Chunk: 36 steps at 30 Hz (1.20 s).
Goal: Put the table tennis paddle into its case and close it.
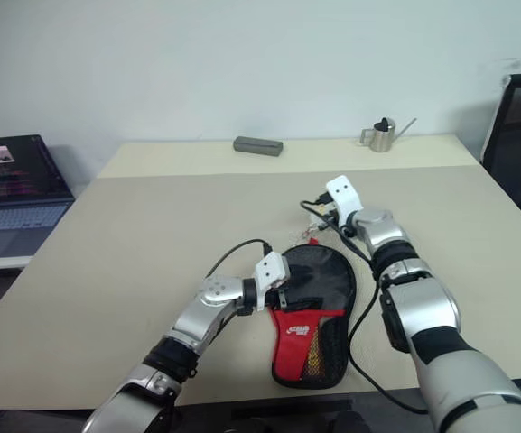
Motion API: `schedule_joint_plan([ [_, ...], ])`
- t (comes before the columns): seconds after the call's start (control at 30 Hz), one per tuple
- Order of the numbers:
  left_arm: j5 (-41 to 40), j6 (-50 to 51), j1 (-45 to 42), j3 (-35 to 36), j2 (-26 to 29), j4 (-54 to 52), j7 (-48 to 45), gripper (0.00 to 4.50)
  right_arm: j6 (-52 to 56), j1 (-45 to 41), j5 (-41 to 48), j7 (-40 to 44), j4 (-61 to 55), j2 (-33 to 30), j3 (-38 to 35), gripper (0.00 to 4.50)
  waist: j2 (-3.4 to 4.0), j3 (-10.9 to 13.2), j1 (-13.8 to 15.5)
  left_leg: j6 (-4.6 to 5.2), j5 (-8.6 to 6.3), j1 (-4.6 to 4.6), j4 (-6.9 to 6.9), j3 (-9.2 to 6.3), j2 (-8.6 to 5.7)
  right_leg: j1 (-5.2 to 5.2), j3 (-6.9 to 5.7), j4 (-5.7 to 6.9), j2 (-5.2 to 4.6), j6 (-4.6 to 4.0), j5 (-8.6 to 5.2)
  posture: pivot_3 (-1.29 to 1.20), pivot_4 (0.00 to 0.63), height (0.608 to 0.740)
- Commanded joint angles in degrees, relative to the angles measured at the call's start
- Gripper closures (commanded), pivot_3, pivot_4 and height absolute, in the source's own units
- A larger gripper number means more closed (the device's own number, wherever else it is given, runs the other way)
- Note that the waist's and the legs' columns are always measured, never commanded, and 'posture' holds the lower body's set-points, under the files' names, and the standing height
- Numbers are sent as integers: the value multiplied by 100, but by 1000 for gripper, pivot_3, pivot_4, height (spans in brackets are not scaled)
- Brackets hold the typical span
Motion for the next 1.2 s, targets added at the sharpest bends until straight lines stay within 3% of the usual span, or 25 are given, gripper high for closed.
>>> schedule_joint_plan([
  [0.03, 374, 332, 325, -420, 78, 704, -194, 787, 39, -11, -11, 14, -388, -286, -74, 4499, 0, 0, 0, 0, 0, 0, 0, 0, 0, 1, 0, -1, 0, 0, 0, 0, 150, 740],
  [0.4, 421, 247, 308, -415, 97, 911, -221, 787, 391, 496, -106, 311, -1115, -651, 91, 4499, 9, -8, 3, 1, 0, 7, 1, -5, 0, 17, -6, -4, 0, 1, -1, 0, 150, 740],
  [0.67, 431, 283, 364, -458, 92, 851, -247, 787, 983, 952, -108, 697, -2175, -1252, 119, 4499, 12, -9, 5, 1, -1, 7, 0, -5, 1, 19, -8, -7, 0, 2, -1, 0, 150, 740],
  [1.2, 487, 340, 321, -539, -34, 907, -225, 787, 3064, 2455, 500, 1962, -5813, -2282, 168, 4499, 11, -11, 37, 11, -8, 5, 0, -8, 0, 27, -15, -23, -7, 23, -14, 0, 150, 740],
])
